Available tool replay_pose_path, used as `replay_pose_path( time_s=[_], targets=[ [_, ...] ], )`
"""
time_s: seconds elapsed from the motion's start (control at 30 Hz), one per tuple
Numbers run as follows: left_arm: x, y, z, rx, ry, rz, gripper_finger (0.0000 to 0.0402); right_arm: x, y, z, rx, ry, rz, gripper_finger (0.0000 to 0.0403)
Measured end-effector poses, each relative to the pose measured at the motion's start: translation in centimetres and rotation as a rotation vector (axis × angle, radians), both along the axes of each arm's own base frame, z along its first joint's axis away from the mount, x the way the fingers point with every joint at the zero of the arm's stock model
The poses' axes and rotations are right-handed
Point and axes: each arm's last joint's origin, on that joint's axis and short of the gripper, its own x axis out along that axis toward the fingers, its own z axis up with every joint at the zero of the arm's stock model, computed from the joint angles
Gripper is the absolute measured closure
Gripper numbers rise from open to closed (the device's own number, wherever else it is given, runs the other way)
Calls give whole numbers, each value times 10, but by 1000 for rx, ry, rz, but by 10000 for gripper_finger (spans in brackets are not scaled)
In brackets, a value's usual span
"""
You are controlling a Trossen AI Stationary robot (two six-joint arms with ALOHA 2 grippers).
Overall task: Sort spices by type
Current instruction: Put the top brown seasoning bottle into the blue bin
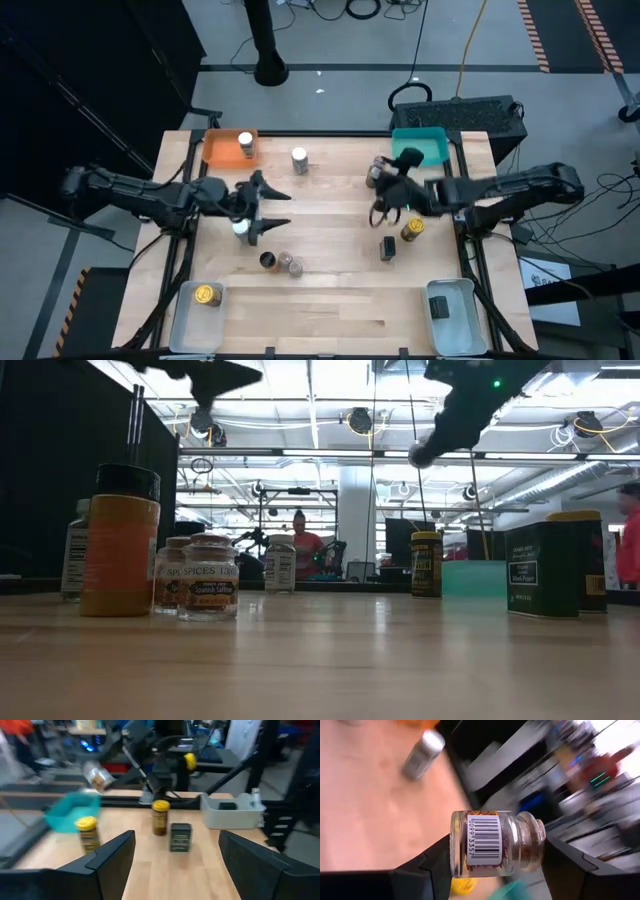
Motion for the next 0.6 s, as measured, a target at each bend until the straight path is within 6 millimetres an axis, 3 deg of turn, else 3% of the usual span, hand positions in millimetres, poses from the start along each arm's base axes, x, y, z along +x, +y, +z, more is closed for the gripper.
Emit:
replay_pose_path(
  time_s=[0.1,0.23,0.43,0.6],
  targets=[
    [13,7,-8,-42,14,-69,109,13,24,-7,-167,24,26,177],
    [33,20,-21,-77,0,-55,109,32,43,-1,-244,-5,94,177],
    [57,48,-30,-146,-24,-33,109,50,60,-7,-329,67,187,176],
    [66,60,-34,-168,-92,-68,109,63,68,-16,-363,123,213,177]
  ],
)
